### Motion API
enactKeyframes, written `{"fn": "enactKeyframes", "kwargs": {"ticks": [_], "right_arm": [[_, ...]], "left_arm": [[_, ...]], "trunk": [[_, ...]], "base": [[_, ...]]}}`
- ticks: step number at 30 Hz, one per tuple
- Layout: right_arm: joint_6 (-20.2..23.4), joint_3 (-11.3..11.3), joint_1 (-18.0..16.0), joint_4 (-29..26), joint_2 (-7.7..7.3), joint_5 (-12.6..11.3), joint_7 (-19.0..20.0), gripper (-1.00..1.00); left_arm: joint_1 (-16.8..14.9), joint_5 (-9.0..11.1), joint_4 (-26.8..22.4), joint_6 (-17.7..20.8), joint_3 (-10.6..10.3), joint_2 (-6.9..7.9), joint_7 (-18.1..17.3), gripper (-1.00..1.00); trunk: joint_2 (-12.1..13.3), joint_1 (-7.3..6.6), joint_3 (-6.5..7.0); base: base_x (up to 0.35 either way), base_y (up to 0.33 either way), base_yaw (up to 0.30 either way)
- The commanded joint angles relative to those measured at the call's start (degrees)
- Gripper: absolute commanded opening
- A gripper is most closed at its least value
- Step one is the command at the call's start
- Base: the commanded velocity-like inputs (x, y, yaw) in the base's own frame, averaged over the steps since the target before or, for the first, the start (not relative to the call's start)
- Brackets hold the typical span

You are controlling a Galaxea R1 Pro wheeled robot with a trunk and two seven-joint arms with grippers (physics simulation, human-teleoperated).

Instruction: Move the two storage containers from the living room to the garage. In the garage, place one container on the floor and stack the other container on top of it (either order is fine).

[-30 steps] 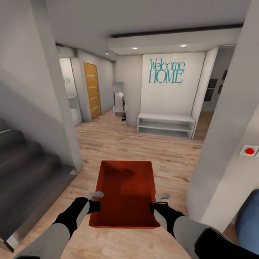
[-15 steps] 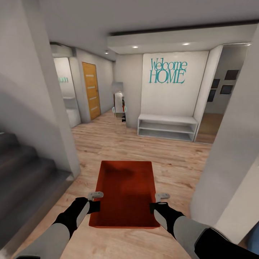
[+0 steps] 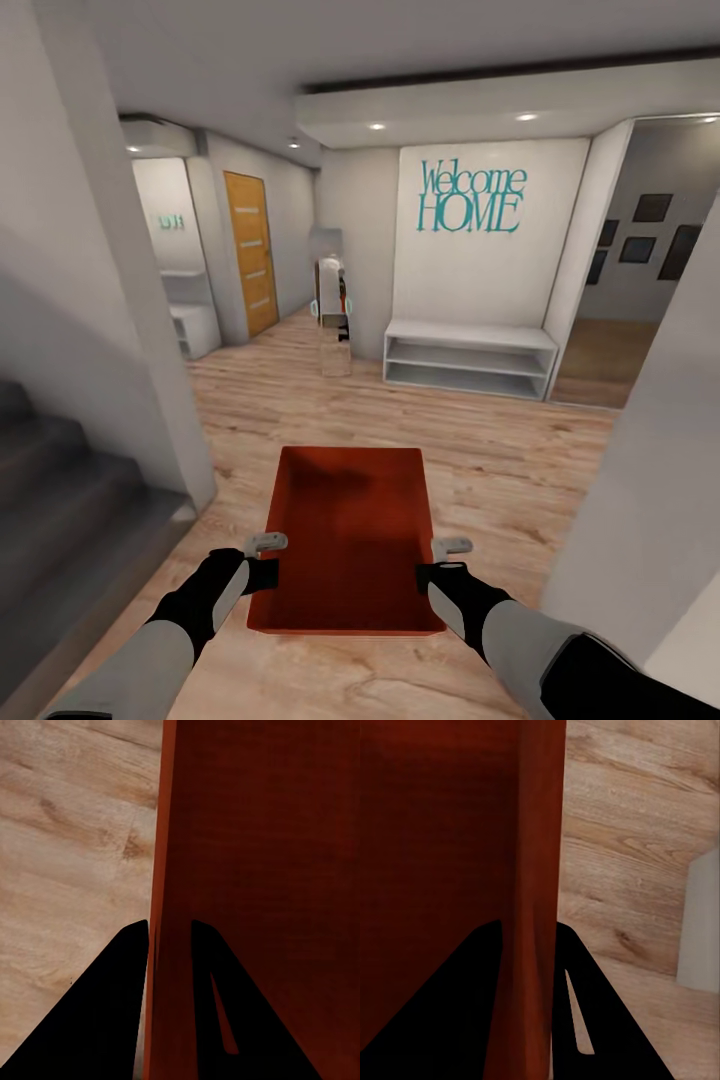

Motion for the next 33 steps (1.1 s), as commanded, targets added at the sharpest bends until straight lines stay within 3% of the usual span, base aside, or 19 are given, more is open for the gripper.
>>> {"fn": "enactKeyframes", "kwargs": {"ticks": [1,33], "right_arm": [[0.38,-0.28,-0.07,-0.16,-0.06,1.5,-0.57,-1.0],[0.38,-0.28,-0.07,-0.17,-0.06,1.5,-0.57,-1.0]], "left_arm": [[-0.03,-1.78,-0.03,0.46,0.28,0.08,1.03,-1.0],[-0.03,-1.78,-0.03,0.46,0.29,0.08,1.03,-1.0]], "trunk": [[-0.13,0.07,-0.13],[-0.13,0.07,-0.13]], "base": [[0.323,0.0,0.0],[0.323,0.0,0.0]]}}
